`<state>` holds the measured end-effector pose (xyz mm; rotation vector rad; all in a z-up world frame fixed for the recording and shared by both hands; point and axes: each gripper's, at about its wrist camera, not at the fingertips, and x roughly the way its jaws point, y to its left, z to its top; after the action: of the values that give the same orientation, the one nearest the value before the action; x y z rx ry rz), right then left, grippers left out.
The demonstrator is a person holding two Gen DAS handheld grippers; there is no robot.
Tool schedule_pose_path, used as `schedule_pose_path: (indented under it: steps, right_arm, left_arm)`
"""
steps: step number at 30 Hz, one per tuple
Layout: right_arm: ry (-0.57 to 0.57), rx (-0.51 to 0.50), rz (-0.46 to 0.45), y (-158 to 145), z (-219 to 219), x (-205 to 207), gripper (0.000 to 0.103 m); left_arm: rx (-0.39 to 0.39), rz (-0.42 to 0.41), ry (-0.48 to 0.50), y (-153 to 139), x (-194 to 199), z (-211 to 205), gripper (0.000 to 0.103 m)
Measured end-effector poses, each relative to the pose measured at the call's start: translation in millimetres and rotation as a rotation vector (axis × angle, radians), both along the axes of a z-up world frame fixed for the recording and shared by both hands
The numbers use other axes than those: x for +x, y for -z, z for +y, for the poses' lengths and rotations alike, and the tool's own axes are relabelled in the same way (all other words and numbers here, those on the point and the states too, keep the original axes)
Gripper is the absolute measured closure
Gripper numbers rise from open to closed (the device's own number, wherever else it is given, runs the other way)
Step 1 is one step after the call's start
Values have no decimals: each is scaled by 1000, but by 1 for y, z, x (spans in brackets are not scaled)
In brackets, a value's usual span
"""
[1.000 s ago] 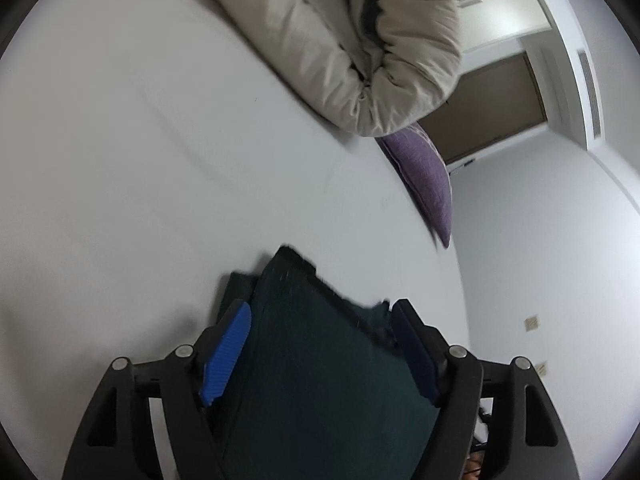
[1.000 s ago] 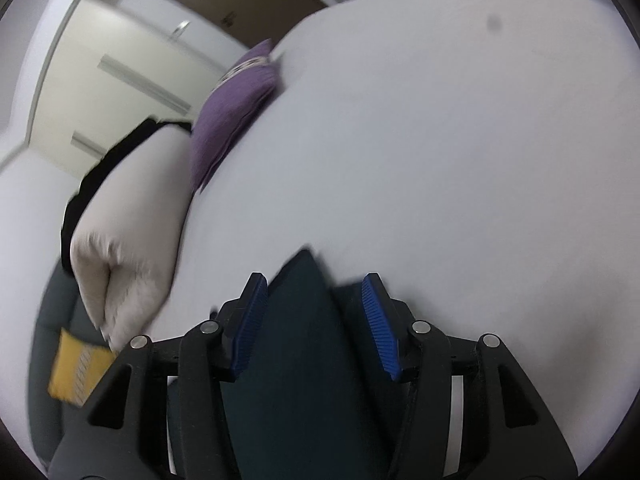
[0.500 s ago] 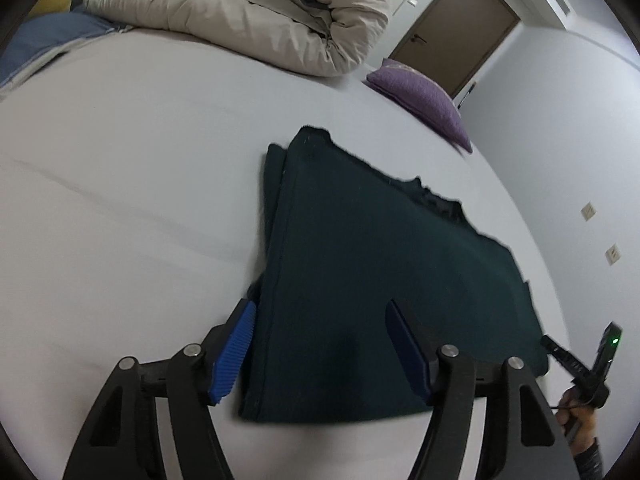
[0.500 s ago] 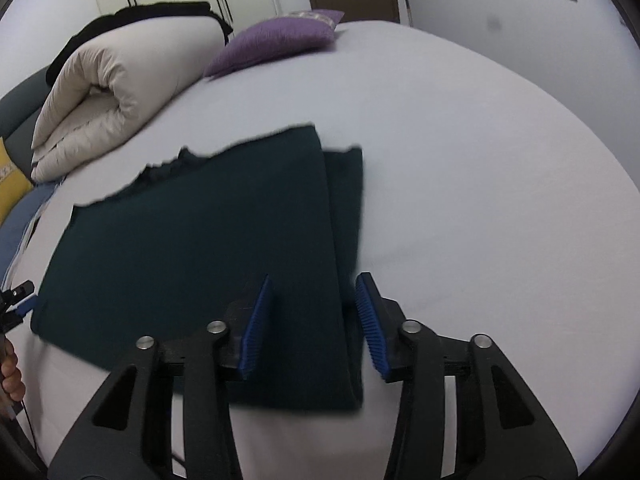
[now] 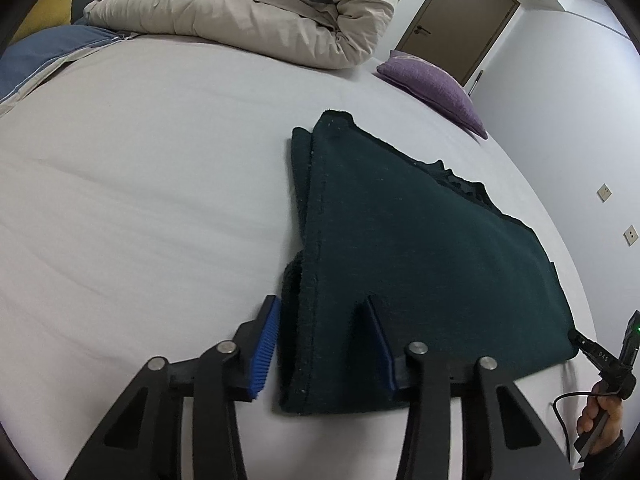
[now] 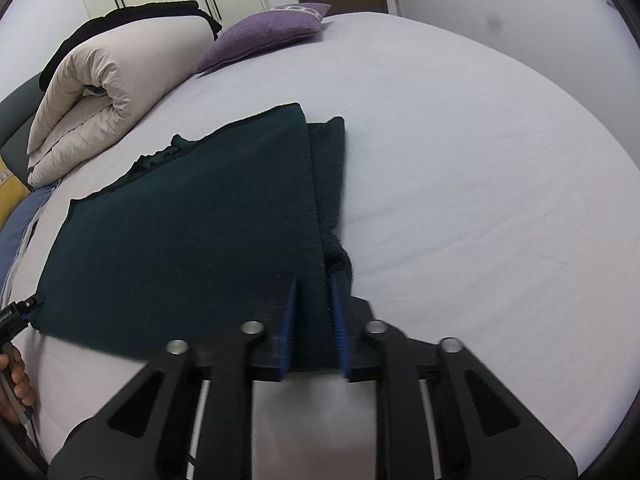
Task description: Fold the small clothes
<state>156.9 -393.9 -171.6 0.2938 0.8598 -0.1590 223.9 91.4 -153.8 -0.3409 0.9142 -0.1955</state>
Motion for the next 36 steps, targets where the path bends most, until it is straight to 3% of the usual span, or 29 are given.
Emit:
schedule_pose_path:
  steps: [6,9,20,28,29,33,36]
  right_arm:
    - [17,-3,-21,-9,0,-11,98]
    - [32,23,-11,-7,-5,-15,98]
    - [72,92,3,3,-12,-36,99]
    - [65,113,15,14,-19,-31,97]
    - [51,106,31,15,-19,-29,96]
    - [77,55,56,-4,-21,-34,67]
    - [129,19,-44,-37,-23,-45,66]
  left_arm:
    - [16,15,0,2,2,1,80]
    - [25,22,7,3,3,1,83]
    - [36,43,37,4,8,2,84]
    - [42,49,57,6,10,1,85]
    - [40,51,59,5,10,1,85]
    - [67,30,37,-2,6,1,83]
    - [125,-40,25,-19,1,-9,83]
